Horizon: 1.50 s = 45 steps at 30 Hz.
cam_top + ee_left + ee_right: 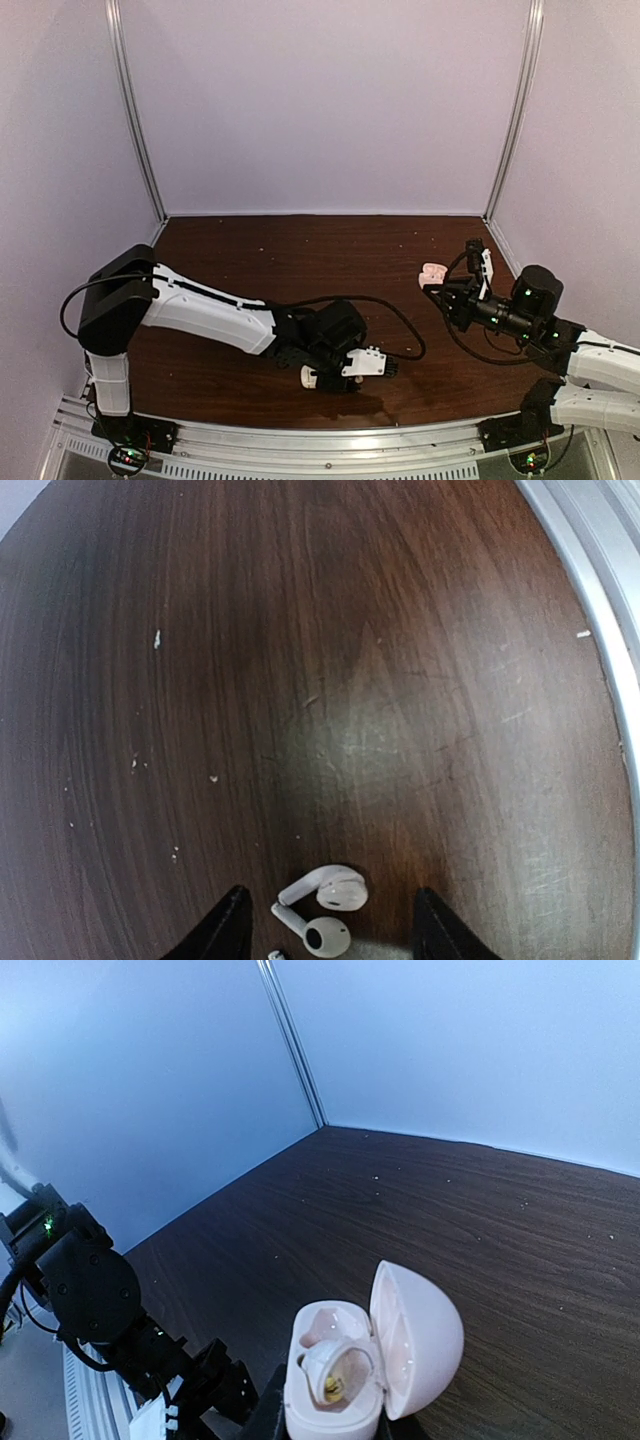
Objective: Insert the wireless bluetooth earbuds into the charging case
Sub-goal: Adjust the earbuds at the center of the board.
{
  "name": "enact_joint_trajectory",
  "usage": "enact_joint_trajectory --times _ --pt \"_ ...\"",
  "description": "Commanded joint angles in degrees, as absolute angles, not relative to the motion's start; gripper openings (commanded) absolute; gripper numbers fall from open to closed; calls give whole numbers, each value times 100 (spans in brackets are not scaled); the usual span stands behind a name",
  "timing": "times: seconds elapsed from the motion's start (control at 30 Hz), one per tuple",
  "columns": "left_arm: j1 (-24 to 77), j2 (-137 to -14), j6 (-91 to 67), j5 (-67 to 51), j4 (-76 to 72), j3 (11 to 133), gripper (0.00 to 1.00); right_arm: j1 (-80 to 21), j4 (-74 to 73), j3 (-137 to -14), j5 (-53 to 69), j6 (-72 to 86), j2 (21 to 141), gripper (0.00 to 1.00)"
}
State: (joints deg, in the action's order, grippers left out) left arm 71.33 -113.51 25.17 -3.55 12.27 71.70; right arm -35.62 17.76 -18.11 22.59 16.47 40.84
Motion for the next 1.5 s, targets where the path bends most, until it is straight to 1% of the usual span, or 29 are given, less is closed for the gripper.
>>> enact_joint_trajectory --times 0.0,0.3,0.43,0.77,1.07,1.23,1.3,1.47 --pt "7005 -11602 2895 -255 1291 7439 55 -3516 1823 -1854 2264 1661 4043 0" --pt "6668 -11636 2933 6 1358 7332 54 -3502 1757 -1855 2276 1626 4001 0" --pt "6540 -11564 3058 144 1348 7250 51 -3507 1757 -1854 2276 1625 3999 0" --pt "6590 -11588 3304 -406 1275 7485 51 -3496 1760 -1854 2278 1613 4008 0" --pt "6394 -11629 2336 392 898 7633 51 -3497 1786 -1885 2294 1617 4043 0" --pt "6319 -11294 1598 728 645 7443 51 -3497 1743 -1907 2286 1617 4004 0" --pt "6325 -11079 1229 640 636 7344 52 -3498 1727 -1907 2280 1626 3976 0" --pt "6746 -10500 992 -225 515 6881 52 -3497 1661 -1916 2264 1627 3912 0"
